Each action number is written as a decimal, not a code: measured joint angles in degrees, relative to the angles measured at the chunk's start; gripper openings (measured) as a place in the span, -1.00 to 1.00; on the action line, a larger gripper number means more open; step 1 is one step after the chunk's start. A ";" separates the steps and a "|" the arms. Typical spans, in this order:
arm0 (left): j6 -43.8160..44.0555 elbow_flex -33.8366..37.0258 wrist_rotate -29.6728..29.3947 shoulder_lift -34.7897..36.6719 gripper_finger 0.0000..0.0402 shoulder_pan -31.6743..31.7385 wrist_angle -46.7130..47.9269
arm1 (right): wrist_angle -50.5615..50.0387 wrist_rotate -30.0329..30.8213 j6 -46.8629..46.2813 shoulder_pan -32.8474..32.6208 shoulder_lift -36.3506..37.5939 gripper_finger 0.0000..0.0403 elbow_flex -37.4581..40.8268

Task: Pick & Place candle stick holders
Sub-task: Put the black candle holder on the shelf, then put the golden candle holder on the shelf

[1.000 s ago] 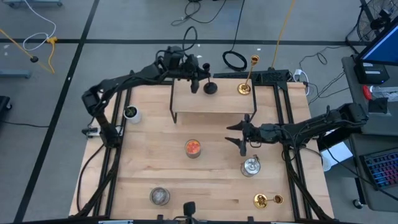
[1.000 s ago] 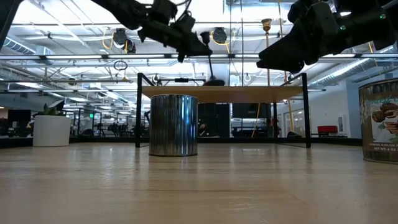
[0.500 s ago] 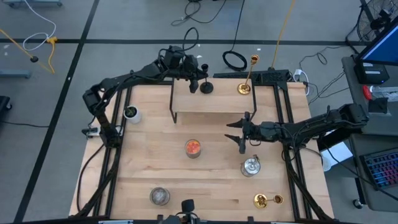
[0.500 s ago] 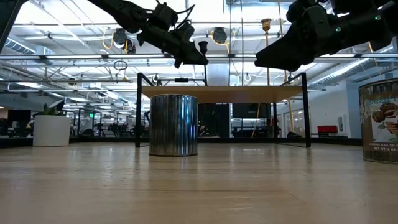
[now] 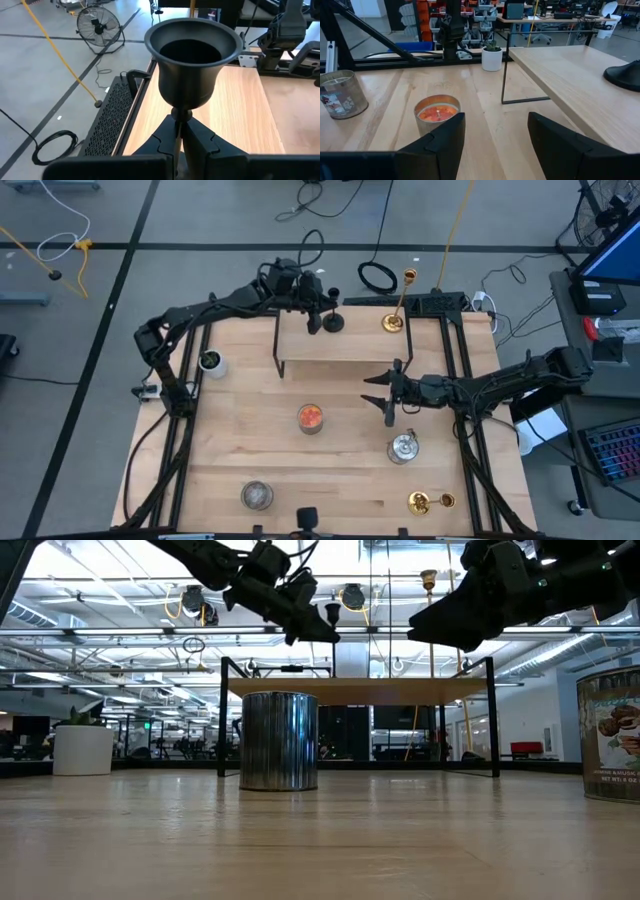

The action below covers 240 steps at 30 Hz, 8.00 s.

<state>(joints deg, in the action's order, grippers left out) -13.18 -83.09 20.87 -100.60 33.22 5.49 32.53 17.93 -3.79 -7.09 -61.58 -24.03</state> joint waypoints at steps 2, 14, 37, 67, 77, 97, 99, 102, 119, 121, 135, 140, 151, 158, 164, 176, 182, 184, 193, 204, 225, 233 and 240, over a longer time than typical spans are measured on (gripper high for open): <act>-0.04 0.03 0.00 -0.05 -0.90 -0.10 -0.55 | 0.00 -0.02 0.00 0.00 0.00 0.05 0.00; -0.08 0.07 -0.03 -0.07 -0.78 -0.46 -1.03 | 0.00 -0.08 -0.02 0.00 0.00 0.05 0.00; -1.69 0.07 -2.95 -0.07 -0.67 -0.53 0.93 | -0.04 -0.22 0.37 -0.13 0.02 0.05 0.00; -6.78 0.11 -2.42 13.84 -0.11 -3.56 32.78 | -38.10 -42.51 1.43 -3.13 25.80 0.01 1.79; -2.21 0.11 -2.39 16.07 -0.11 -8.07 33.76 | -36.63 -49.56 9.17 -12.88 28.67 -0.09 7.78; 6.90 0.11 -4.33 15.98 -0.11 -14.77 28.17 | -3.25 -38.49 13.04 -33.93 28.85 -0.32 19.57; 8.37 0.11 -5.38 15.98 -0.11 -15.31 27.88 | -0.59 -33.00 11.03 -34.29 28.86 -0.30 19.87; 8.96 0.11 -6.02 15.98 -0.11 -15.87 27.83 | -0.55 -31.69 8.97 -34.34 28.32 -0.27 19.91; 8.86 0.09 -6.01 15.98 -0.11 -17.51 28.21 | 14.21 -32.84 12.91 -41.04 15.05 -0.33 19.54; 8.90 0.09 -6.01 15.98 -0.11 -17.51 28.21 | 13.64 -32.83 12.70 -41.45 12.66 -0.33 18.58; 8.99 0.09 -6.01 15.98 -0.11 -17.51 28.18 | 19.32 -28.07 6.66 -41.42 0.62 -0.32 10.98; 9.10 0.09 -6.01 15.98 -0.11 -17.51 28.16 | 22.17 -26.71 5.97 -41.40 -1.54 -0.36 10.64; 10.83 0.07 -5.99 15.98 -0.11 -18.42 29.01 | 22.74 -27.06 6.07 -41.46 -1.70 -0.91 10.64; 10.71 0.07 -5.97 15.98 -0.11 -18.80 29.04 | 26.83 -25.79 4.06 -41.40 -1.73 -0.84 10.64; 8.29 0.07 -5.97 15.98 -0.11 -20.80 29.08 | 35.18 -22.42 5.86 -41.31 -1.68 -0.92 10.64; 8.29 0.00 -7.89 24.87 -0.11 -21.73 33.79 | 26.99 0.19 15.86 -35.16 -1.66 -0.88 -0.45; 7.36 0.00 -8.32 31.88 -0.11 -22.59 39.47 | 16.95 4.38 10.73 -26.23 -1.64 -0.95 -10.65; 6.58 0.04 -8.29 34.16 -0.11 -23.42 41.28 | 16.76 6.38 6.97 -23.26 -1.64 -0.93 -11.37; 5.70 16.01 -9.28 48.26 -0.11 -28.34 34.13 | 12.93 4.81 -3.27 -11.87 -2.54 -0.93 -11.35; 14.52 54.93 -9.47 53.00 -0.11 -30.68 -20.78 | 14.29 -1.68 -6.49 -6.31 -5.78 -0.92 -11.34; 24.83 47.89 -8.48 22.00 -0.11 -33.00 -48.04 | 21.88 -2.21 -7.10 -2.47 -13.05 -0.92 -11.30; 22.89 38.94 -10.76 13.01 -0.11 -34.02 -45.61 | 21.66 -6.39 -7.02 -2.32 -13.37 -0.92 -11.28; 22.20 33.15 -10.43 7.18 -0.11 -35.55 -45.67 | 21.53 -9.31 -5.59 -2.25 -13.20 -0.92 -11.28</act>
<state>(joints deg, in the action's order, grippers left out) 9.02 -49.94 10.44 -93.42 -2.33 -40.18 54.07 8.63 -9.38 -9.34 -74.78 -35.31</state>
